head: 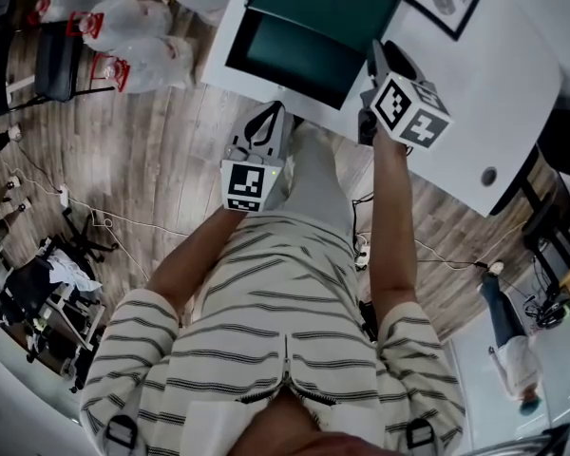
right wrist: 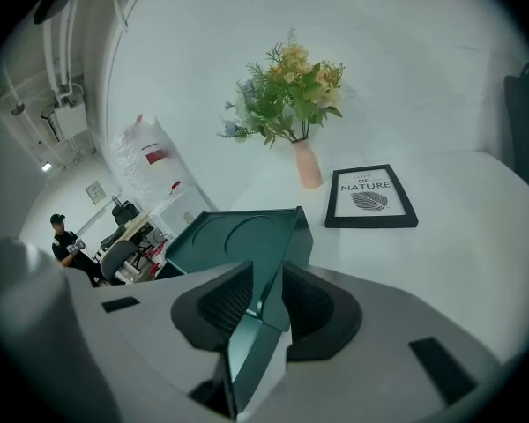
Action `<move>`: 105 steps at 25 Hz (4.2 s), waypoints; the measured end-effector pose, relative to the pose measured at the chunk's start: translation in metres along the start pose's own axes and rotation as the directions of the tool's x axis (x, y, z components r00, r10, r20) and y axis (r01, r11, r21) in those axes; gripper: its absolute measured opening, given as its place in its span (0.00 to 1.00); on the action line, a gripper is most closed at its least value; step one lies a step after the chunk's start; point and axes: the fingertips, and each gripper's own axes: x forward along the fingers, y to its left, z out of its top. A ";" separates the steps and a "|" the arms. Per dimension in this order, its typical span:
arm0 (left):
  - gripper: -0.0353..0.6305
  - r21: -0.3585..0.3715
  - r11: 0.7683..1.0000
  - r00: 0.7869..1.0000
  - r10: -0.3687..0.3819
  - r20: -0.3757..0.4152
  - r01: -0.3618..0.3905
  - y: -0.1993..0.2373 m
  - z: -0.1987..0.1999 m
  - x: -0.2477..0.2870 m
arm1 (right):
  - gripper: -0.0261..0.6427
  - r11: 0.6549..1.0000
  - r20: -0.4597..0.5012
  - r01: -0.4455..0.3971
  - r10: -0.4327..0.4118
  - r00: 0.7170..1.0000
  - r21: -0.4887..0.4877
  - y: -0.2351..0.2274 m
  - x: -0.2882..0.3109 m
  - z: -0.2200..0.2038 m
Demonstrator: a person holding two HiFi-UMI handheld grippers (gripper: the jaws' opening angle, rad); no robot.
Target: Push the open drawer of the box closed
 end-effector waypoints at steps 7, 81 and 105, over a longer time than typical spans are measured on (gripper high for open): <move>0.06 -0.002 1.000 1.000 0.021 -0.007 -0.021 0.005 -0.004 0.004 | 0.16 0.994 -0.101 -0.006 -0.005 0.995 -0.106 -0.003 0.011 -0.003; 0.16 0.033 0.996 0.993 0.080 -0.090 -0.077 0.021 -0.007 0.078 | 0.17 0.996 -0.162 -0.094 0.092 0.982 -0.005 -0.006 0.015 -0.008; 0.16 0.033 0.997 0.993 0.073 -0.088 -0.070 0.026 0.016 0.109 | 0.17 0.995 -0.165 -0.103 0.103 0.981 0.004 -0.008 0.012 -0.007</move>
